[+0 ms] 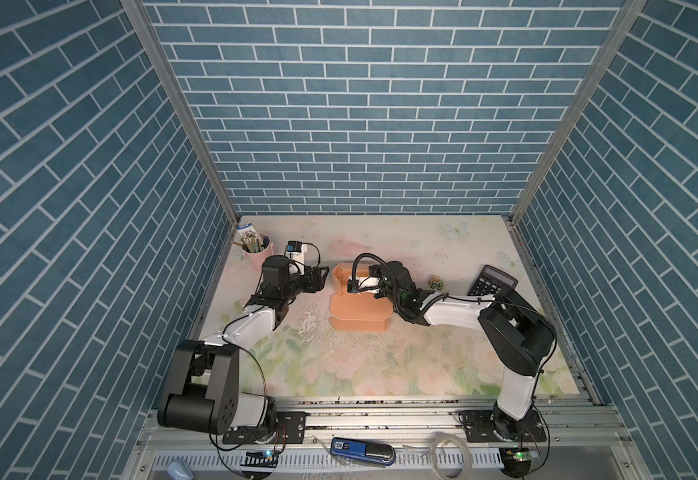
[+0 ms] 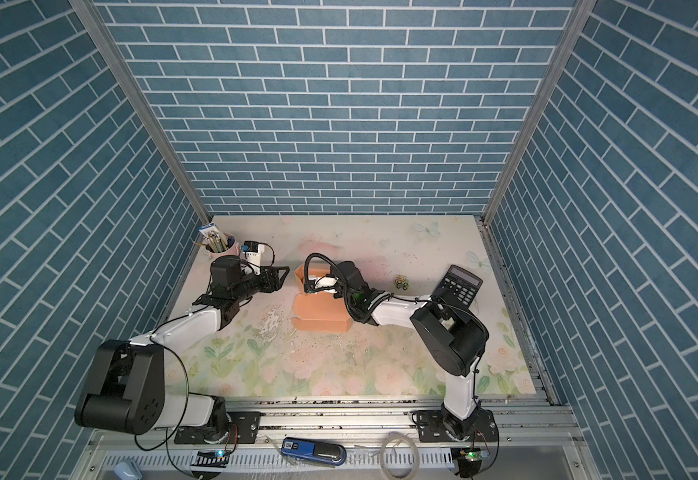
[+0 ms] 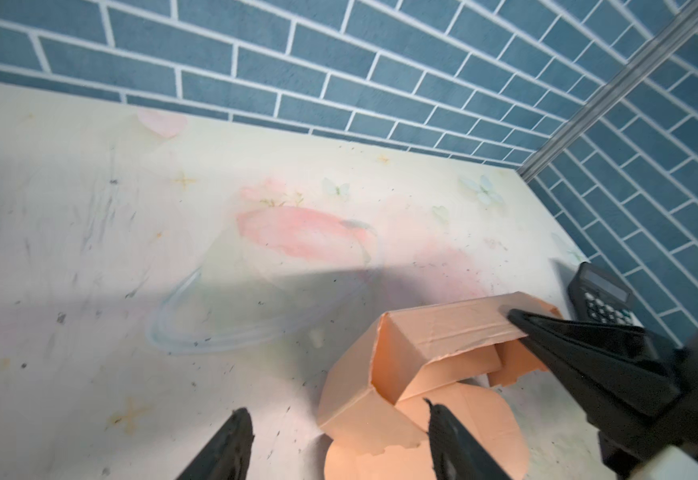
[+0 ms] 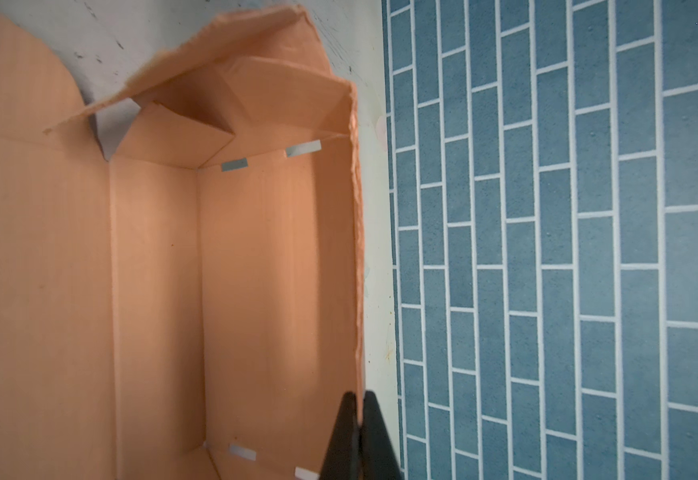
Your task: Fold the paper box
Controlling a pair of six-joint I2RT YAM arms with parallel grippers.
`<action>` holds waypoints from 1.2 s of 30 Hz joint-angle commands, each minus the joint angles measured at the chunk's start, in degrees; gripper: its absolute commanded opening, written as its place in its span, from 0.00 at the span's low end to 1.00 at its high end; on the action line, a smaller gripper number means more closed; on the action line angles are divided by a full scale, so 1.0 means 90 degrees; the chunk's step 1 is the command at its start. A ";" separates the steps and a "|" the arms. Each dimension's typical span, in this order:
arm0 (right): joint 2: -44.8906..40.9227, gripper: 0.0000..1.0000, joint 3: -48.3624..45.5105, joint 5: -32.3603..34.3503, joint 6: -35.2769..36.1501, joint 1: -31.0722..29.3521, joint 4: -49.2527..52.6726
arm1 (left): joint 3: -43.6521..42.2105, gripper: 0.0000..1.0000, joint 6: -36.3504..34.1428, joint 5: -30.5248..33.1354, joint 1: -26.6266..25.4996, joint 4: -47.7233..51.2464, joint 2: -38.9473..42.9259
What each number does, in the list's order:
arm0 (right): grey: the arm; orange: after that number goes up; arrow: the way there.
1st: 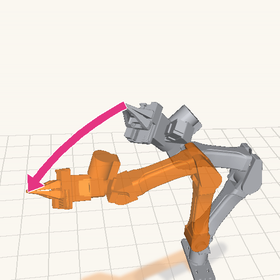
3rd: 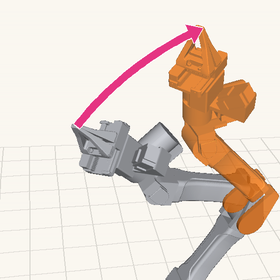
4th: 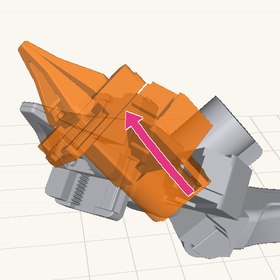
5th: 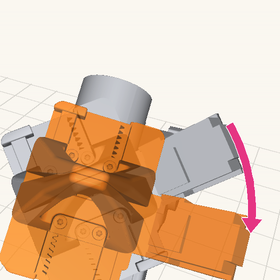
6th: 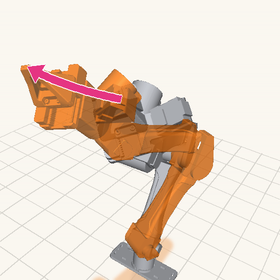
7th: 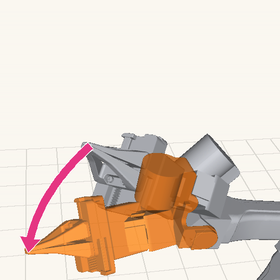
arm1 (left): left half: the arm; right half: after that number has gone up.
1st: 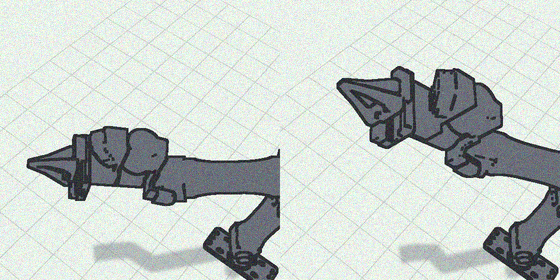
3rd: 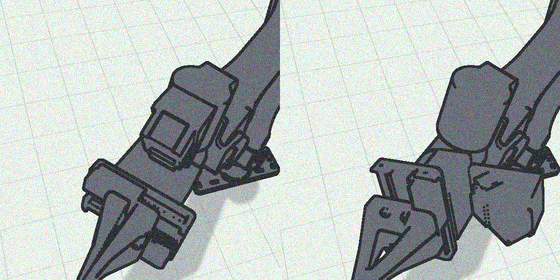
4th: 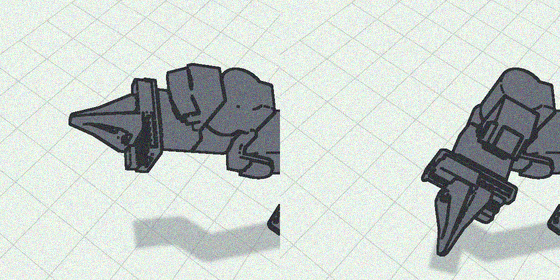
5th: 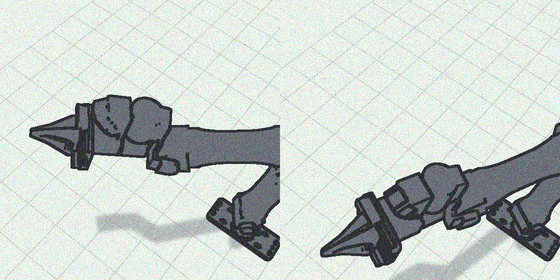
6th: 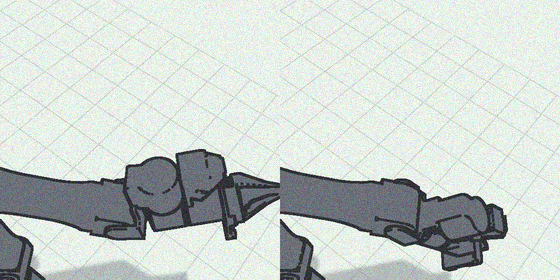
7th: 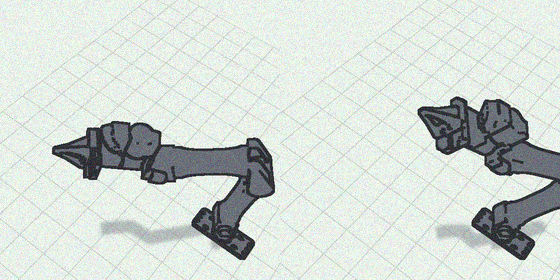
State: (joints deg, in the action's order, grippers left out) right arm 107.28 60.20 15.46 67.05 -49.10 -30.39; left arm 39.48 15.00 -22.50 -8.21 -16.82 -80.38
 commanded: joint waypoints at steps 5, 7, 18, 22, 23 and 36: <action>0.0342 0.00 -0.0191 0.0137 0.0664 -0.0070 -0.1125 | 0.0452 0.69 -0.0097 0.0978 0.0023 0.1159 -0.0445; 0.0391 0.00 -0.0246 0.0155 0.0734 -0.0081 -0.1329 | 0.0442 0.69 -0.0166 0.1091 0.0006 0.1229 -0.0513; 0.0357 0.00 -0.0337 0.0098 0.0678 -0.0078 -0.1545 | 0.1119 0.70 -0.1174 0.1150 -0.0758 0.1676 -0.1308; 0.0316 0.00 -0.0343 0.0071 0.0625 -0.0062 -0.1562 | 0.1184 0.70 -0.1393 0.0718 -0.0787 0.1576 -0.1397; 0.0311 0.00 -0.0356 0.0061 0.0621 -0.0062 -0.1574 | 0.1196 0.70 -0.1453 0.0595 -0.0796 0.1574 -0.1406; 0.0243 0.00 -0.0346 -0.0017 0.0452 -0.0038 -0.1616 | 0.1121 0.68 -0.1629 0.0279 -0.0865 0.0940 -0.1500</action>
State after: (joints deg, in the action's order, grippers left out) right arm 110.43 57.36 16.01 71.99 -49.47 -42.89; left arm 49.06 1.21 -18.37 -15.68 -5.61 -92.71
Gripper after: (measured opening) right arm 0.046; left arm 0.682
